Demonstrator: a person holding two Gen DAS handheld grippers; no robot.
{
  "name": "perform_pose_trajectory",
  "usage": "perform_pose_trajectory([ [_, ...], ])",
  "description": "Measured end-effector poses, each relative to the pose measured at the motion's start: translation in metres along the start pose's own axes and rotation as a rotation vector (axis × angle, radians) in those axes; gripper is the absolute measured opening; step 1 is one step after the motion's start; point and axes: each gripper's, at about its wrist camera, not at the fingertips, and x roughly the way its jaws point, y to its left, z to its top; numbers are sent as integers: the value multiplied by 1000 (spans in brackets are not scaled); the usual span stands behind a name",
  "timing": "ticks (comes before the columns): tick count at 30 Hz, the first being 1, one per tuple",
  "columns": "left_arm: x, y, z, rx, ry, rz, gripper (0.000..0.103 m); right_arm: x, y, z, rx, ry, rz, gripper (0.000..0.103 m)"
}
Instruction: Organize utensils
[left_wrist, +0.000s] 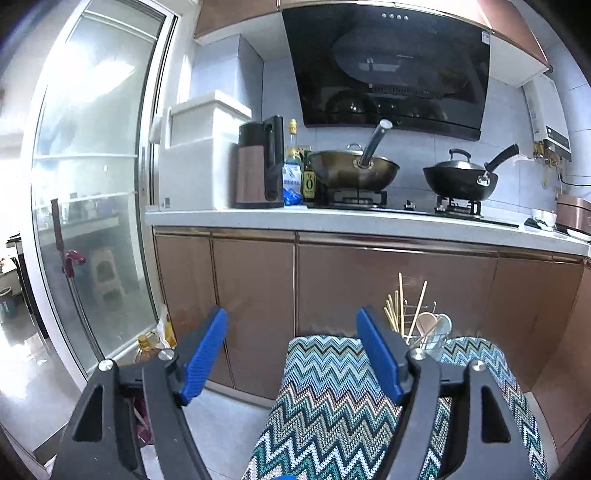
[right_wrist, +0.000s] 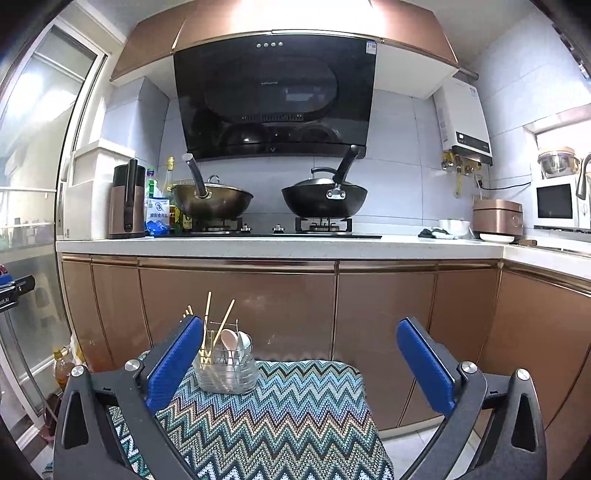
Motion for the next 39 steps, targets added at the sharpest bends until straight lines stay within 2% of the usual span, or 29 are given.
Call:
perform_pose_trajectory([
  [13, -25, -9, 5, 27, -95, -4, 73, -13, -4, 2, -2, -33, -6, 103],
  [39, -35, -13, 3, 50, -129, -2, 75, -18, 9, 5, -57, -43, -8, 103],
])
